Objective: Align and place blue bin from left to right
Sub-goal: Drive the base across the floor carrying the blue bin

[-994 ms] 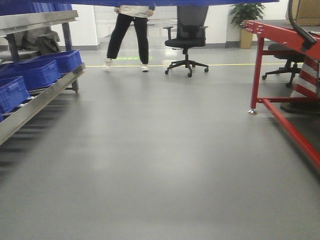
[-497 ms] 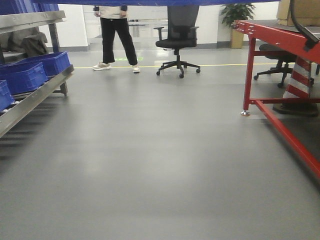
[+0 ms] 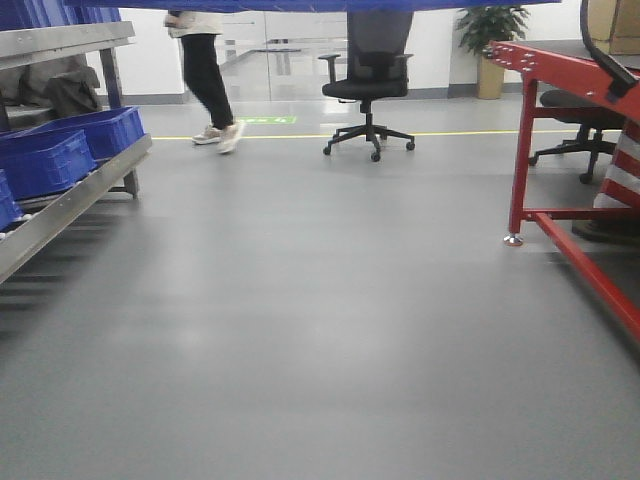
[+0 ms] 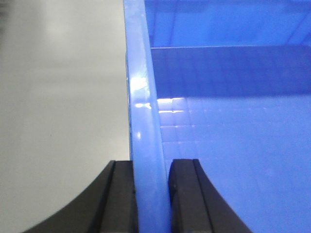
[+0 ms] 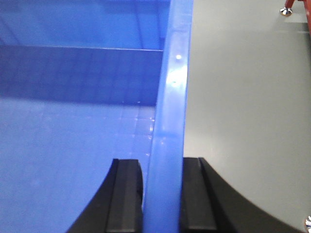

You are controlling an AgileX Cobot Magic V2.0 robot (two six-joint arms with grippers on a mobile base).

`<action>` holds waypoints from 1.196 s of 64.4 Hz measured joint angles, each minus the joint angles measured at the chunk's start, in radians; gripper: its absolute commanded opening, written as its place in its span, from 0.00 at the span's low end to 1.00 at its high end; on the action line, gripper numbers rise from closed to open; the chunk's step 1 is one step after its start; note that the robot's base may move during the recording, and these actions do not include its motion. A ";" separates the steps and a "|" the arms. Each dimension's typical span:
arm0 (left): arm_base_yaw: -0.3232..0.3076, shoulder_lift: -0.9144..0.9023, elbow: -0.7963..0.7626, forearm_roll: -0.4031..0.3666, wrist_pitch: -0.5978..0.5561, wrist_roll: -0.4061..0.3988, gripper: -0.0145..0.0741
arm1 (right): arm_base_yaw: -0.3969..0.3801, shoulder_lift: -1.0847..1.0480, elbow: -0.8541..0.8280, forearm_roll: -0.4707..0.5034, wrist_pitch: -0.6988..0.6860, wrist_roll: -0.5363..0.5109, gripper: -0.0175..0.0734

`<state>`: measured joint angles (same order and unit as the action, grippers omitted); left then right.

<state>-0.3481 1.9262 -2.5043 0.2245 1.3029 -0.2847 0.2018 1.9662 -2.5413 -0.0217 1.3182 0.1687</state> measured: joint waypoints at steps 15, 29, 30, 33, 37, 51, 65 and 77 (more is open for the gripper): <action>0.000 0.000 0.000 0.000 0.000 0.000 0.15 | 0.000 0.000 0.000 0.000 0.000 0.000 0.11; 0.000 0.000 0.000 0.000 0.000 0.000 0.15 | 0.000 0.000 0.000 0.000 0.000 0.000 0.11; 0.000 0.000 0.000 0.000 0.000 0.000 0.15 | 0.000 0.000 0.000 0.000 0.000 0.000 0.11; 0.000 0.000 0.000 0.000 0.000 0.000 0.15 | 0.000 0.000 0.000 0.000 0.000 0.000 0.11; 0.000 0.000 0.000 0.000 0.000 0.000 0.15 | 0.000 0.000 0.000 0.000 0.000 0.000 0.11; 0.000 0.000 0.000 0.000 0.000 0.000 0.15 | 0.000 0.000 0.000 0.000 0.000 0.000 0.11; 0.000 0.000 0.000 0.000 0.000 0.000 0.15 | 0.000 0.000 0.000 0.000 0.000 0.000 0.11; 0.000 0.000 0.000 0.000 0.000 0.000 0.15 | 0.000 0.000 0.000 0.000 0.000 0.000 0.11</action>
<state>-0.3481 1.9262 -2.5043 0.2245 1.3029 -0.2847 0.2018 1.9662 -2.5413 -0.0217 1.3182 0.1687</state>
